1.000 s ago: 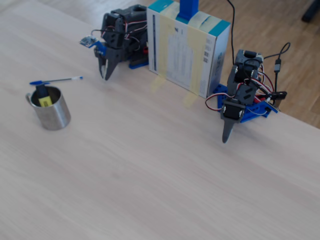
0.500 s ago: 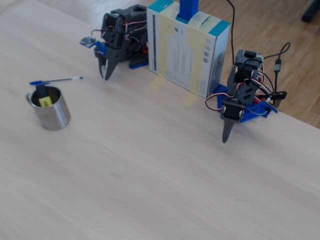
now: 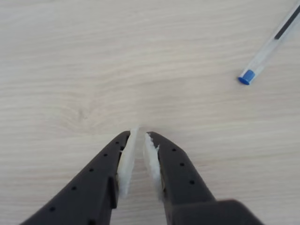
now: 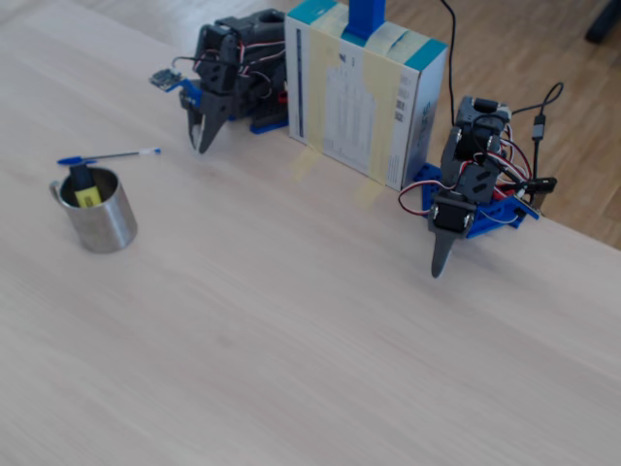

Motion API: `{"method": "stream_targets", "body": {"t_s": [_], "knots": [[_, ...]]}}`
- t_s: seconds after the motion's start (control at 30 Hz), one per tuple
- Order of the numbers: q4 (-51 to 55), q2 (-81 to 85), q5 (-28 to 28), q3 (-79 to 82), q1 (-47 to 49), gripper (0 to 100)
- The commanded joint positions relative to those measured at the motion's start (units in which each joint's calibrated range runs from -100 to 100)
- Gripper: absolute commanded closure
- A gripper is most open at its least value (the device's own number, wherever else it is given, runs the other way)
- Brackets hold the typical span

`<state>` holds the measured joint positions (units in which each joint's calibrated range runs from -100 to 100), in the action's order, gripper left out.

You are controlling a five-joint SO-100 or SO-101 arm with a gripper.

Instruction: Grab the blue pen and put it in the silver cup.

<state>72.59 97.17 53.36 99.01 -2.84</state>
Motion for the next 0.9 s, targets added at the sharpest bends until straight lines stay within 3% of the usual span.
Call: {"method": "stream_targets", "body": {"t_s": [0.0, 0.3, 0.57, 0.87], "knots": [[0.0, -0.1, 0.2, -2.7, -0.2, 95], [-2.0, -0.1, 3.8, -5.6, 3.5, 95], [-12.8, -0.2, 6.3, -5.5, 3.7, 95], [-15.4, -6.6, 8.1, -8.3, 4.3, 95]]}}
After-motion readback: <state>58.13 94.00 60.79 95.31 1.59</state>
